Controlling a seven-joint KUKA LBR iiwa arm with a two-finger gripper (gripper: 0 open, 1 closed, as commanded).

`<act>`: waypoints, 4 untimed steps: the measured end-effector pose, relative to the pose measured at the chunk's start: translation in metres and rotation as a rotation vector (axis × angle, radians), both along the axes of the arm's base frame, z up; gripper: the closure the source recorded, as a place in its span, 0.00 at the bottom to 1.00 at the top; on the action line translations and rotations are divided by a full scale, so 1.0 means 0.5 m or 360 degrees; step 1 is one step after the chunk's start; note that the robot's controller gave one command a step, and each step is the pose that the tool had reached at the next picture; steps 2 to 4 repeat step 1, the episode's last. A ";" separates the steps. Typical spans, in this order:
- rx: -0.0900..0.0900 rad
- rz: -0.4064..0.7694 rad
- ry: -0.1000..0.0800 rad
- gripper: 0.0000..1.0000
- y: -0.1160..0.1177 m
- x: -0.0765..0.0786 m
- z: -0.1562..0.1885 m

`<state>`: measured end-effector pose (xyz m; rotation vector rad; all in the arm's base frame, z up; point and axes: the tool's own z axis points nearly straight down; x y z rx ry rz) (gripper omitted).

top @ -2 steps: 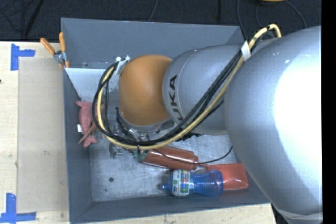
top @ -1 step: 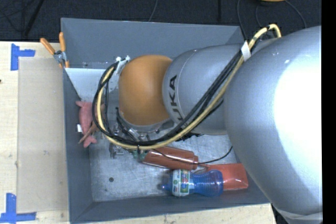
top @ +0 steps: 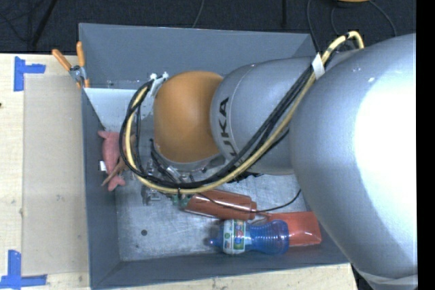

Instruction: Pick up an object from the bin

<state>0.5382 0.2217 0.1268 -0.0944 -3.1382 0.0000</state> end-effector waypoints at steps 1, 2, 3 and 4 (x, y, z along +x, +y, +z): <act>0.0000 0.0000 0.0000 1.00 0.000 0.000 0.000; 0.0000 0.0000 0.0000 1.00 0.000 0.000 0.000; 0.0000 0.0000 0.0000 1.00 0.000 0.000 0.000; 0.0000 0.0000 0.0000 1.00 0.000 0.000 0.000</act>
Offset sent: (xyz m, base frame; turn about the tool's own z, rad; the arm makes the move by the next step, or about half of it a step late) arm 0.0000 0.0000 0.0000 0.0000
